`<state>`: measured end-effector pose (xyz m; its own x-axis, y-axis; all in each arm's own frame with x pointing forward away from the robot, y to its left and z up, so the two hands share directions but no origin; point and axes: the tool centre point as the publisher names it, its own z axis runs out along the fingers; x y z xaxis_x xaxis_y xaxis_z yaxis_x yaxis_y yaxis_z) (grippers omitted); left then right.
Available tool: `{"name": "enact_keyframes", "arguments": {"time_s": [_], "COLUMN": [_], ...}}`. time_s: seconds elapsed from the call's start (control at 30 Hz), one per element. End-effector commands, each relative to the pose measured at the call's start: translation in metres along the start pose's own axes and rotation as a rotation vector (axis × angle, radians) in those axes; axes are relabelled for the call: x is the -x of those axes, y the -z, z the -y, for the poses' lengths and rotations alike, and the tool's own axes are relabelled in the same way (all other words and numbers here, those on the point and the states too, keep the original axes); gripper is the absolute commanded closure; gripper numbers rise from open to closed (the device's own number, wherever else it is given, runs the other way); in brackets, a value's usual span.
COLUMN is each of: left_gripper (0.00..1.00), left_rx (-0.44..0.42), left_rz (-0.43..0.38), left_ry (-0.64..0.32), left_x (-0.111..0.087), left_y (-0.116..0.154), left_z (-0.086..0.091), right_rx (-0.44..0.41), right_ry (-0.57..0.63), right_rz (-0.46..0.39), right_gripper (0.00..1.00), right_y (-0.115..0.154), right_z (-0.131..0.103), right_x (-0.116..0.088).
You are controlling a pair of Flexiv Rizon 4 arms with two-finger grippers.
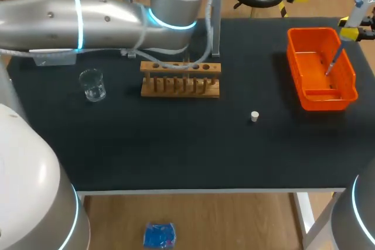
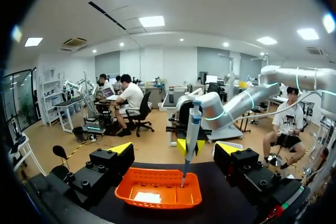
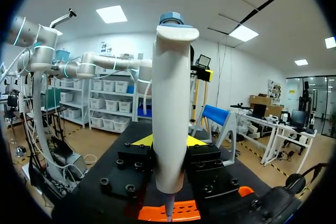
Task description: Invert the test tube, pick up the pipette, mount the tip to pipette, aspirate from beaker and dispense into the tube, eject the tip, return the pipette, and cap with the stopper.
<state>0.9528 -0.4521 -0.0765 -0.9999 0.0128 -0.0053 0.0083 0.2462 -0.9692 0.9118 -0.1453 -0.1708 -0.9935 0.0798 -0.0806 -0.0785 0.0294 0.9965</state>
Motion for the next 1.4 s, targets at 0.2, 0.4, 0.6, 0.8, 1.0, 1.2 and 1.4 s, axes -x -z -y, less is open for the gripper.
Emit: {"name": "enact_keyframes", "arguments": {"time_s": [0.2, 0.4, 0.6, 0.8, 1.0, 1.2, 1.4], "left_gripper": [0.00, 0.00, 0.00, 0.56, 1.00, 1.00, 1.00], "left_rx": [-0.002, -0.002, -0.019, -0.038, -0.042, -0.059, -0.069], "left_rz": [0.005, 0.005, -0.015, -0.026, -0.038, -0.065, -0.086], "left_ry": [0.000, 0.000, -0.043, -0.047, -0.019, -0.012, -0.001], "left_x": [0.000, 0.000, -0.007, -0.007, -0.010, -0.011, -0.012], "left_y": [-0.013, -0.013, -0.032, -0.044, -0.059, -0.080, -0.090], "left_z": [0.000, 0.000, 0.003, 0.011, 0.019, 0.027, 0.031], "right_rx": [-0.001, -0.001, -0.001, -0.001, -0.001, -0.001, -0.001], "right_ry": [0.001, 0.001, 0.001, 0.001, 0.001, 0.001, 0.001], "right_rz": [-0.003, -0.003, -0.003, -0.003, -0.003, -0.003, -0.003], "right_gripper": [1.00, 1.00, 1.00, 1.00, 1.00, 1.00, 1.00], "right_y": [0.001, 0.001, 0.001, 0.001, 0.001, 0.001, 0.001], "right_z": [0.000, 0.000, 0.000, 0.000, 0.000, 0.000, 0.000], "right_x": [0.001, 0.001, 0.001, 0.001, 0.001, 0.001, 0.001]}}
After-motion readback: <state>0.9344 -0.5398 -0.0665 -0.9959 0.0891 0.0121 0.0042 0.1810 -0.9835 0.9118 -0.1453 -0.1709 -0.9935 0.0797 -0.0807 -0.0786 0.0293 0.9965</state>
